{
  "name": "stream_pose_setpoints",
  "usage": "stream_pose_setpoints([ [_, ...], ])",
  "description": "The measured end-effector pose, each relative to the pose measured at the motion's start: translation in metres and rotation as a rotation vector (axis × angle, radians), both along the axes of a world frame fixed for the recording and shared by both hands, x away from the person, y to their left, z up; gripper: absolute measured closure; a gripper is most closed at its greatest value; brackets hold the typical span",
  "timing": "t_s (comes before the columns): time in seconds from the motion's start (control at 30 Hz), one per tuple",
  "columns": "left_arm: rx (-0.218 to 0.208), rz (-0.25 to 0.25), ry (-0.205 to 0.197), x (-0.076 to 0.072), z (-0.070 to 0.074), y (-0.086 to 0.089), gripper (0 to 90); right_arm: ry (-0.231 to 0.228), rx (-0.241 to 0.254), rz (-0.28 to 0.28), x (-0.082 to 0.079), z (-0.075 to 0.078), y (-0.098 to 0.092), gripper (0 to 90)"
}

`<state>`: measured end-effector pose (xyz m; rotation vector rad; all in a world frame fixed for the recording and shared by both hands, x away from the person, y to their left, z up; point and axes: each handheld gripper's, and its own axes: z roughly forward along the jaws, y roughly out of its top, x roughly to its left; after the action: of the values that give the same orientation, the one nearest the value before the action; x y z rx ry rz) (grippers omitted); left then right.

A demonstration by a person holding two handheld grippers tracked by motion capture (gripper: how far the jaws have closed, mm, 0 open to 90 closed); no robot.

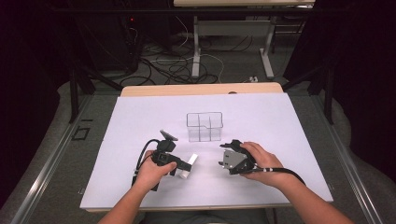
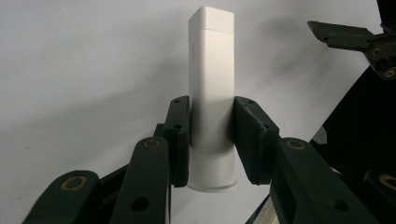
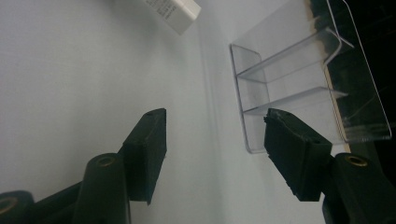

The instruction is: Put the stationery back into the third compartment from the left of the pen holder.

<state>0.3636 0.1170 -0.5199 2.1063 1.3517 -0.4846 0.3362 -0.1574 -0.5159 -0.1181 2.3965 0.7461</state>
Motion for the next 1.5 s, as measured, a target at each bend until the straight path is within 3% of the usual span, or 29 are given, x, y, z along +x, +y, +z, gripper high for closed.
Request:
stream_pose_setpoints([
  [0.07,0.001,-0.005,0.002,0.0,0.0,0.0,67.9,-0.019,-0.044,0.047,0.001,0.003,0.006,38.6],
  [0.27,-0.003,-0.015,0.002,0.0,0.002,0.0,67.9,-0.038,-0.114,0.115,-0.006,0.007,0.019,44.0],
  [0.33,-0.005,-0.017,0.004,-0.001,0.003,0.0,67.9,-0.076,-0.11,0.155,-0.009,0.007,0.021,45.9],
  [0.43,-0.005,-0.033,0.002,-0.001,0.003,0.001,67.9,-0.14,-0.167,0.223,-0.011,0.01,0.025,47.3],
  [0.47,-0.008,-0.023,0.002,-0.002,0.003,0.0,67.9,-0.151,-0.15,0.206,-0.014,0.007,0.025,48.6],
  [0.5,-0.008,-0.033,-0.002,-0.001,0.003,0.0,67.9,-0.199,-0.169,0.26,-0.012,0.009,0.028,48.8],
  [0.53,-0.01,-0.029,0.003,-0.002,0.004,-0.001,67.9,-0.192,-0.185,0.261,-0.014,0.008,0.028,49.5],
  [0.57,-0.012,-0.037,0.001,-0.002,0.004,-0.001,67.9,-0.233,-0.188,0.281,-0.014,0.009,0.031,49.7],
  [0.6,-0.015,-0.036,0.003,-0.002,0.004,-0.002,67.9,-0.231,-0.185,0.269,-0.016,0.006,0.031,49.7],
  [0.63,-0.021,-0.035,0.002,-0.002,0.004,-0.003,67.9,-0.276,-0.216,0.305,-0.017,0.005,0.034,49.7],
  [0.7,-0.025,-0.045,0.004,-0.002,0.004,-0.003,67.9,-0.285,-0.225,0.312,-0.018,0.003,0.036,49.7],
  [0.73,-0.026,-0.044,0.003,-0.003,0.004,-0.004,67.9,-0.287,-0.258,0.33,-0.018,0.003,0.037,49.7],
  [0.77,-0.025,-0.052,-0.001,-0.002,0.003,-0.005,67.9,-0.279,-0.253,0.312,-0.021,-0.001,0.037,49.7],
  [0.8,-0.022,-0.048,0.005,-0.003,0.004,-0.006,67.9,-0.309,-0.277,0.34,-0.02,0.0,0.039,49.7],
  [0.87,-0.028,-0.052,0.008,-0.003,0.003,-0.008,67.9,-0.316,-0.298,0.347,-0.021,-0.004,0.042,49.6],
  [1.07,-0.032,-0.071,0.009,-0.003,0.002,-0.013,67.9,-0.358,-0.319,0.389,-0.027,-0.013,0.053,49.6],
  [1.47,-0.051,-0.087,0.02,-0.004,0.001,-0.021,67.9,-0.362,-0.323,0.395,-0.029,-0.019,0.063,51.5],
  [1.5,-0.053,-0.087,0.023,-0.004,0.002,-0.022,67.9,-0.338,-0.331,0.379,-0.03,-0.02,0.064,54.1],
])
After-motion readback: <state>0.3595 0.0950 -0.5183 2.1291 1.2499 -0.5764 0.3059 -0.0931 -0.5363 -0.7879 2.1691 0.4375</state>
